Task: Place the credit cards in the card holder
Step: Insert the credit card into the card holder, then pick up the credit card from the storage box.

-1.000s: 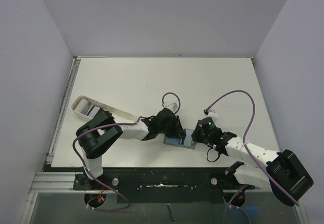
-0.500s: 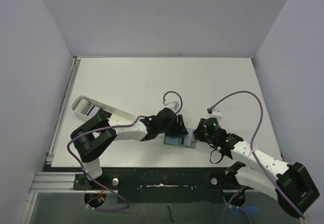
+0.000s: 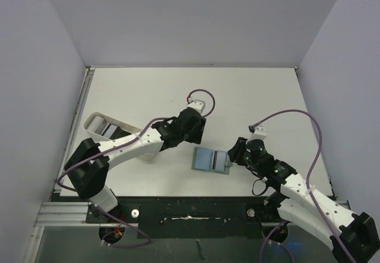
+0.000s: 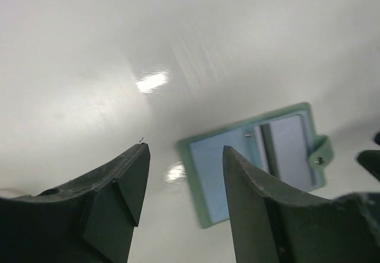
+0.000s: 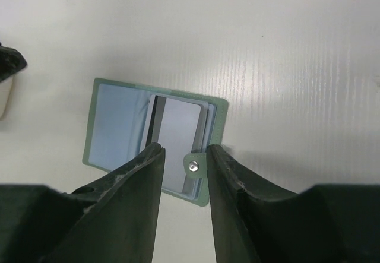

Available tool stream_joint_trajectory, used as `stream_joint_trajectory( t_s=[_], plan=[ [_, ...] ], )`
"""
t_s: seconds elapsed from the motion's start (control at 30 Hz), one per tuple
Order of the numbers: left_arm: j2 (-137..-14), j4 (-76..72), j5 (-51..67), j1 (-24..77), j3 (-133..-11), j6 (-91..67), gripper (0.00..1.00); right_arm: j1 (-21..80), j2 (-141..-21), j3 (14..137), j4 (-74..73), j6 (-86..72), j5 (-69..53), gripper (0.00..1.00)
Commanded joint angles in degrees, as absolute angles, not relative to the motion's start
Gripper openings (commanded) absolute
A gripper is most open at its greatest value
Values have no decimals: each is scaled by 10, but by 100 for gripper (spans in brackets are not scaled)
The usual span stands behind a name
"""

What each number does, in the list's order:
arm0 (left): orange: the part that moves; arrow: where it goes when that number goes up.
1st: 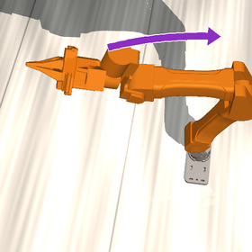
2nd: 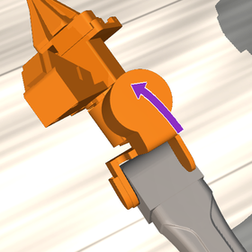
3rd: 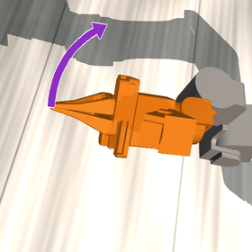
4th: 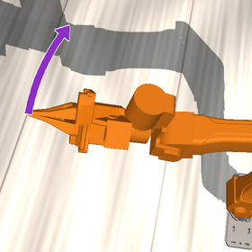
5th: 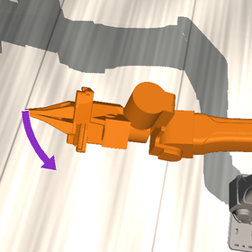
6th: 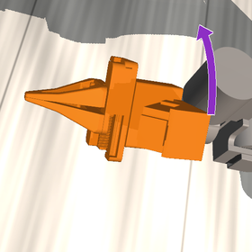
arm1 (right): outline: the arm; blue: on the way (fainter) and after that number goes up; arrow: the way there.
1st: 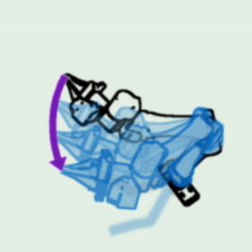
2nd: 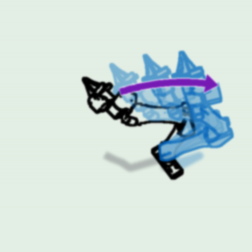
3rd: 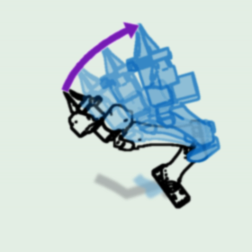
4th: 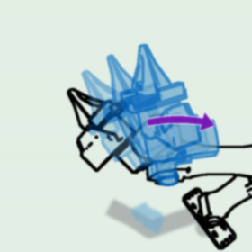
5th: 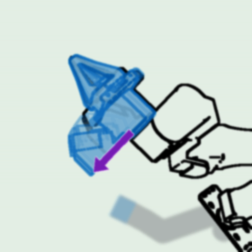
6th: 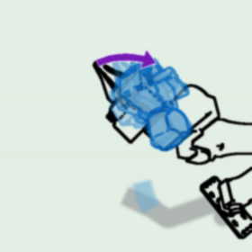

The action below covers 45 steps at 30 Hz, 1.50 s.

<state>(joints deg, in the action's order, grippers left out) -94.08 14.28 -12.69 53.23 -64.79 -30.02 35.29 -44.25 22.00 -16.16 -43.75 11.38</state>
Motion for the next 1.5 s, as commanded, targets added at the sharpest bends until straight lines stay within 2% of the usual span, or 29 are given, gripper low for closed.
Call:
stream_joint_trajectory(
  t_s=[0.0, 0.17, 0.33, 0.47, 0.7, 0.87, 1.07, 1.47],
  plan=[
    [-875, 278, -249, 502, -684, -119, 51, 353, -415, 247, -158, -423, 104, 37],
    [-835, 327, -321, 404, -672, -38, 52, 353, -407, 264, -160, -415, 93, 38],
    [-788, 317, -228, 253, -647, 52, 52, 353, -419, 276, -154, -408, 77, 38],
    [-776, 310, -217, 145, -648, 110, 49, 354, -426, 286, -159, -401, 63, 38],
    [-767, 221, -152, 32, -576, 183, 49, 354, -421, 287, -159, -398, 63, 38],
    [-783, 122, -187, 16, -508, 195, 49, 354, -411, 282, -160, -401, 64, 37],
    [-811, 60, -251, -8, -492, 216, 46, 354, -391, 276, -160, -402, 67, 37],
    [-864, 34, -279, -11, -502, 257, 45, 353, -373, 280, -169, -384, 74, 37]
  ],
)
